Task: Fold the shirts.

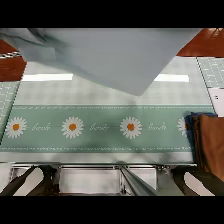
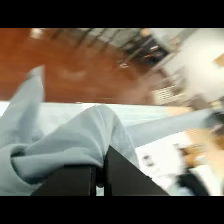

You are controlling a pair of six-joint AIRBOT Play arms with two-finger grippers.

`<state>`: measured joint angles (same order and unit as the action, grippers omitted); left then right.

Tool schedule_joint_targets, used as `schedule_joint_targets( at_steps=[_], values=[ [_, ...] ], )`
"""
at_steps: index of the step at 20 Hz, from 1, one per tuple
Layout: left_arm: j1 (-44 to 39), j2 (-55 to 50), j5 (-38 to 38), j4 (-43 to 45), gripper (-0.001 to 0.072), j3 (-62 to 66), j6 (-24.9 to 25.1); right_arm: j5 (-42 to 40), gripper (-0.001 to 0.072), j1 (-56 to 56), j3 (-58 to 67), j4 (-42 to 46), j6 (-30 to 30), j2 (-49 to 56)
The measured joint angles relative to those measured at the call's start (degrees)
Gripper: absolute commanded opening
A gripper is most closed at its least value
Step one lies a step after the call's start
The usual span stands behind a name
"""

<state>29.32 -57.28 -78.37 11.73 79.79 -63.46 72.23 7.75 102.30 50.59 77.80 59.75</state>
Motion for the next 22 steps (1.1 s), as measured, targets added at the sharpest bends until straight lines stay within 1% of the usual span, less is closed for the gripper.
schedule_joint_targets(
  at_steps=[2, 5, 8, 10, 14, 17, 19, 22],
  values=[
    [0.3, 1.7, -0.3, 11.3, 0.0023, 10.8, -6.6, 1.1, 0.0029, 0.2, 6.6, 0.9, 0.7, -1.4],
    [0.4, 5.2, -0.3, 24.6, 0.0023, 22.9, -13.5, 1.8, 0.0029, 0.4, 11.4, 3.0, 1.2, -5.2],
    [-1.6, 9.6, 0.0, 33.1, 0.0023, 30.5, -16.7, 2.2, 0.0029, 0.5, 13.3, 6.3, 1.8, -10.2],
    [-5.0, 13.2, 0.0, 38.8, 0.0023, 33.5, -17.9, 3.2, 0.0029, 0.5, 13.8, 8.3, 2.4, -13.5],
    [-14.2, 19.7, 0.0, 47.9, 0.0024, 35.9, -19.5, 8.4, 0.0029, 0.5, 14.2, 12.5, 4.4, -18.6],
    [-18.2, 21.7, -3.0, 50.8, 0.0024, 35.6, -20.9, 12.2, 0.0029, 0.5, 13.7, 14.4, 6.3, -20.4],
    [-19.4, 22.2, -5.8, 51.9, 0.0024, 32.5, -21.5, 14.3, 0.0029, 0.5, 11.5, 14.9, 7.4, -20.9],
    [-20.3, 22.2, -7.5, 52.4, 0.0024, 22.8, -22.1, 16.0, 0.0029, 0.5, 5.0, 14.7, 8.2, -21.2]
  ],
)
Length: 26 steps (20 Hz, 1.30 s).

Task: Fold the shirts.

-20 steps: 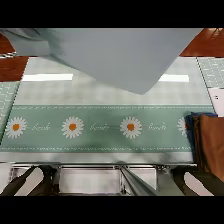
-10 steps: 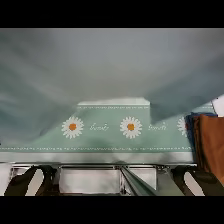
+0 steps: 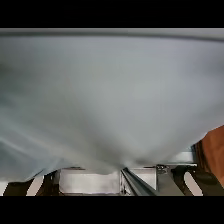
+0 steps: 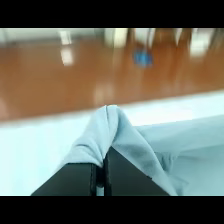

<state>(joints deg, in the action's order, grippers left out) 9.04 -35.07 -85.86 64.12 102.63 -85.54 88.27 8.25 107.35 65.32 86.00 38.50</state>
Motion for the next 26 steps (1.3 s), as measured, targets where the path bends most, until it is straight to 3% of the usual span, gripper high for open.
schedule_joint_targets(
  at_steps=[3, 8, 13, 17, 18, 19, 20, 23, 26],
  values=[
    [-0.3, -1.7, 1.4, 0.3, 0.0025, -12.9, -0.2, -2.1, 0.0029, 0.0, -10.3, -0.7, 0.0, 0.3],
    [-0.6, -11.6, 10.6, -1.9, 0.0025, -28.8, 0.6, -10.1, 0.0029, 0.0, -25.7, -1.1, -2.4, 8.3],
    [-1.6, -31.0, 23.6, -6.5, 0.0025, -32.1, 5.8, -20.1, 0.0029, 0.0, -30.0, -7.0, -8.2, 27.5],
    [-3.5, -47.3, 29.8, -8.0, 0.0026, -26.7, 8.0, -28.7, 0.0032, -0.2, -26.4, -15.9, -11.5, 44.5],
    [-4.0, -50.6, 30.6, -8.2, 0.0084, -24.8, 8.3, -30.3, 0.019, -0.3, -24.6, -18.0, -11.7, 48.7],
    [-4.4, -53.7, 31.1, -8.4, 0.0343, -22.7, 8.4, -31.8, 0.0423, -0.5, -22.8, -19.9, -11.6, 52.2],
    [-4.6, -56.1, 31.5, -8.4, 0.0501, -20.8, 8.0, -32.9, 0.0412, -0.7, -20.8, -22.0, -11.2, 55.6],
    [-3.8, -60.7, 28.1, -7.3, 0.0508, -14.5, 6.1, -33.6, 0.0411, -0.1, -16.7, -27.3, -9.6, 61.6],
    [0.0, -62.2, 18.3, 0.5, 0.0508, -9.5, 3.6, -29.3, 0.0406, 3.7, -13.9, -29.5, -8.8, 62.7]
  ],
)
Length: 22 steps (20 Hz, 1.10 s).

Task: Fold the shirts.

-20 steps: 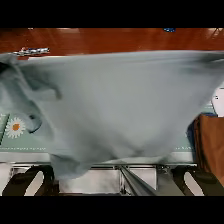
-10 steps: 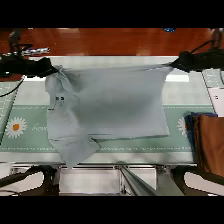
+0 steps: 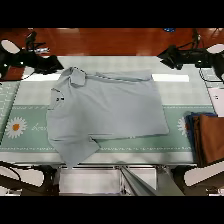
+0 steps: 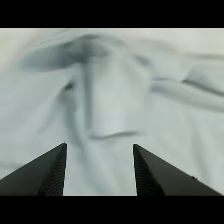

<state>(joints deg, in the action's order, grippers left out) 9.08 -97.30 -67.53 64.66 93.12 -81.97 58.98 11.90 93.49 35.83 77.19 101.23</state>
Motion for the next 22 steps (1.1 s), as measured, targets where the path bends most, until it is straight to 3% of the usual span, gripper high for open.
schedule_joint_targets(
  at_steps=[3, 7, 12, 15, 22],
  values=[
    [6.3, 1.5, -11.4, 5.6, 0.0507, -1.9, -1.1, 9.8, 0.0406, 5.6, 1.0, 1.5, -0.2, -2.3],
    [16.5, 11.3, -16.0, 3.6, 0.0507, -19.7, 2.1, 17.7, 0.0406, 11.8, -8.4, 9.6, -1.8, -12.1],
    [29.2, 23.7, -15.3, -1.9, 0.0507, -45.3, 9.8, 13.0, 0.0406, 15.0, -37.1, 10.7, -5.7, -31.9],
    [32.2, 26.9, -13.3, -3.3, 0.0507, -53.2, 11.5, 10.4, 0.0406, 15.4, -49.9, 8.6, -8.1, -40.9],
    [30.6, 28.6, -9.0, -4.3, 0.0507, -61.6, 10.7, 8.0, 0.0406, 15.7, -59.8, 6.3, -10.1, -47.9]
  ],
)
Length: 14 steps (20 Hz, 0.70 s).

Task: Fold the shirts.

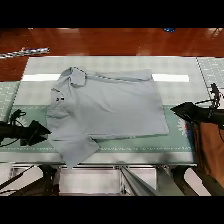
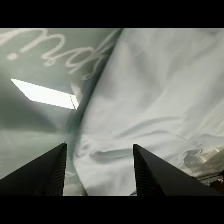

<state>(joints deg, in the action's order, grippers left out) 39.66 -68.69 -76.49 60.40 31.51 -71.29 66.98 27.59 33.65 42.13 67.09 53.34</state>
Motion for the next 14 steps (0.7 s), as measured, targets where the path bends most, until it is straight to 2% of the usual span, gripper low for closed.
schedule_joint_targets(
  at_steps=[3, 4, 5, 6, 9, 12, 14],
  values=[
    [-4.1, -0.8, 1.6, -2.6, 0.0506, -1.7, -0.6, -0.5, 0.0406, 0.0, -0.7, -2.8, -1.0, -0.5],
    [-5.7, -1.3, 2.3, -3.6, 0.047, -2.0, -0.7, -0.8, 0.0406, 0.2, -0.8, -3.5, -1.2, -0.6],
    [-7.3, -1.7, 3.1, -4.2, 0.0231, -2.3, -0.8, -1.3, 0.0406, 0.7, -0.8, -4.3, -1.4, -0.7],
    [-8.8, -2.2, 5.0, -4.6, 0.0031, -2.4, -0.7, -1.8, 0.0406, 1.6, -0.8, -4.8, -1.6, -0.7],
    [-11.8, -3.1, 6.3, -5.9, 0.0025, -2.6, -0.5, -2.4, 0.0406, 6.9, -0.6, -1.1, -0.6, -0.7],
    [-12.9, -3.4, 6.5, -6.3, 0.0025, -2.7, 0.2, -1.7, 0.0406, 9.9, -2.3, 9.1, 5.5, -0.7],
    [-13.3, -3.5, 6.5, -6.3, 0.0025, -2.7, 0.4, -0.7, 0.0406, 9.2, -4.0, 12.6, 7.7, -0.4]
  ],
)
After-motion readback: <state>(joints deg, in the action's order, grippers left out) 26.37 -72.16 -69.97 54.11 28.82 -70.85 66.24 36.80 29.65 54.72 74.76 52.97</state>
